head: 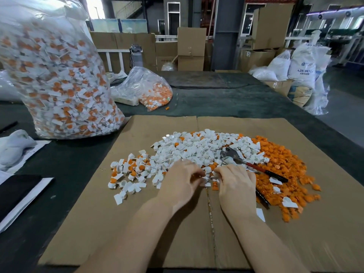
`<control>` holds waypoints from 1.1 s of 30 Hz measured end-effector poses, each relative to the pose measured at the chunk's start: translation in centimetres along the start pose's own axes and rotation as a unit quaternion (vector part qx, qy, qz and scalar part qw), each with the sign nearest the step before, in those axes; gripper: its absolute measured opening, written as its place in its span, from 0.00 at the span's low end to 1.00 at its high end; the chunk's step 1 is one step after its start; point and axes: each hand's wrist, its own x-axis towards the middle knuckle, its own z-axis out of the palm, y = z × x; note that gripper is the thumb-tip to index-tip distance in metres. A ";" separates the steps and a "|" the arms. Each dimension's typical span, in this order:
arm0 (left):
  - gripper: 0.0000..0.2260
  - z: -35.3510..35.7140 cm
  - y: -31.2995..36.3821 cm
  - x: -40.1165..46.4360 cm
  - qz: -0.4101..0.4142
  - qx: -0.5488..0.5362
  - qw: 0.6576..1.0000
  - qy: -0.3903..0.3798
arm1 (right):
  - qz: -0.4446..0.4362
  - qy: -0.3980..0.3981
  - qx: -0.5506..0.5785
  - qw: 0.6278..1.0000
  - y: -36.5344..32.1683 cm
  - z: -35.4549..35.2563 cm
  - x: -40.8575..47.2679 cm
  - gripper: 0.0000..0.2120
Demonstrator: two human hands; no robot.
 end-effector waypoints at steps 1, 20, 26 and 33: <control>0.10 0.6 0.3 0.0 0.007 0.007 1.000 -0.008 | 0.006 0.000 -0.004 1.000 0.0 0.0 0.0 0.11; 0.09 2.3 0.7 0.3 -0.031 -0.030 0.999 0.028 | -0.031 -0.048 -0.061 0.996 0.1 -0.6 -0.3 0.08; 0.06 2.1 1.0 0.1 -0.048 -0.040 0.997 0.036 | -0.030 -0.043 -0.057 0.997 0.1 -0.6 -0.2 0.08; 0.04 2.1 2.0 0.2 -0.118 -0.195 0.972 0.051 | -0.031 -0.015 -0.020 0.999 0.3 -0.7 -0.2 0.08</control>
